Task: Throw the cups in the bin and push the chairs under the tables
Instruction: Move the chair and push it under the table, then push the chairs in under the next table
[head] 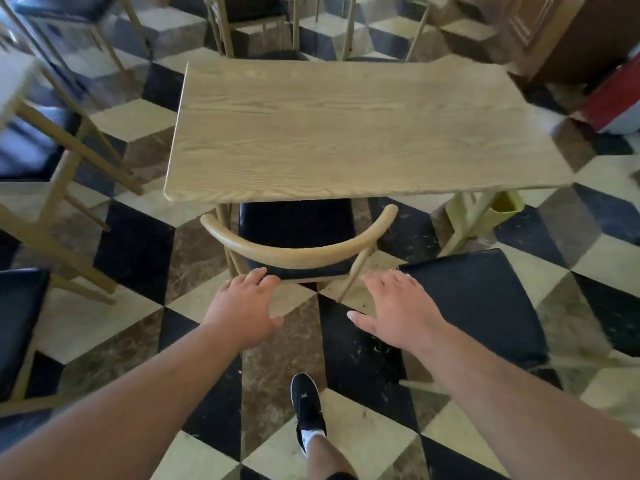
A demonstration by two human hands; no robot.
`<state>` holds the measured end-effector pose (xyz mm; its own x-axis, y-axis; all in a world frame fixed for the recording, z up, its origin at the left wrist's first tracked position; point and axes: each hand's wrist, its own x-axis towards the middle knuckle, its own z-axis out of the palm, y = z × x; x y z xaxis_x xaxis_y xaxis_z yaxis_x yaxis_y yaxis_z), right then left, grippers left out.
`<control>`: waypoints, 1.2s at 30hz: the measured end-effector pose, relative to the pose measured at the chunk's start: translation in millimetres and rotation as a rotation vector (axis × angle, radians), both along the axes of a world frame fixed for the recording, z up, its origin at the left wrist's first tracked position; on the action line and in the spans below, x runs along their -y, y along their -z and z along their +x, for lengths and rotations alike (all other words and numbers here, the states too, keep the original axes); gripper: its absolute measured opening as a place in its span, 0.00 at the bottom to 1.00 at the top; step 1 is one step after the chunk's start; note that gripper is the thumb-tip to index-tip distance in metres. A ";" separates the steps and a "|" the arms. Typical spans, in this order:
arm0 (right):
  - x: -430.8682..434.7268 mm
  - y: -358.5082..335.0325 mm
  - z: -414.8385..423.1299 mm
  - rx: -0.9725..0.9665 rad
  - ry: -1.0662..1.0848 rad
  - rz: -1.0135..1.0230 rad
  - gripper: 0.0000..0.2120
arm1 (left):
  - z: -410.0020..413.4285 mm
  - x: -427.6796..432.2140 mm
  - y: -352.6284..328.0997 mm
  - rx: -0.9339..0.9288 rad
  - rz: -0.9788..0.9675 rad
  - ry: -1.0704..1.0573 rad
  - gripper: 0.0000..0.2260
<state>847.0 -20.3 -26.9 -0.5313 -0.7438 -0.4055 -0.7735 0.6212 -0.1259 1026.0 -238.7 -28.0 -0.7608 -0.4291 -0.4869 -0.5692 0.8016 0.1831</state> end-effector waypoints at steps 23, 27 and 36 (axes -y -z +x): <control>-314.3 -107.1 14.1 -0.163 0.330 0.059 0.33 | -61.5 -226.4 -71.1 -0.148 0.076 0.310 0.28; -356.5 -107.9 -18.6 -0.161 0.354 0.017 0.34 | -101.7 -277.5 -72.3 -0.149 0.078 0.355 0.28; -479.7 -23.3 -121.8 -0.025 0.373 -0.016 0.27 | -197.9 -422.0 -20.1 -0.021 0.144 0.346 0.28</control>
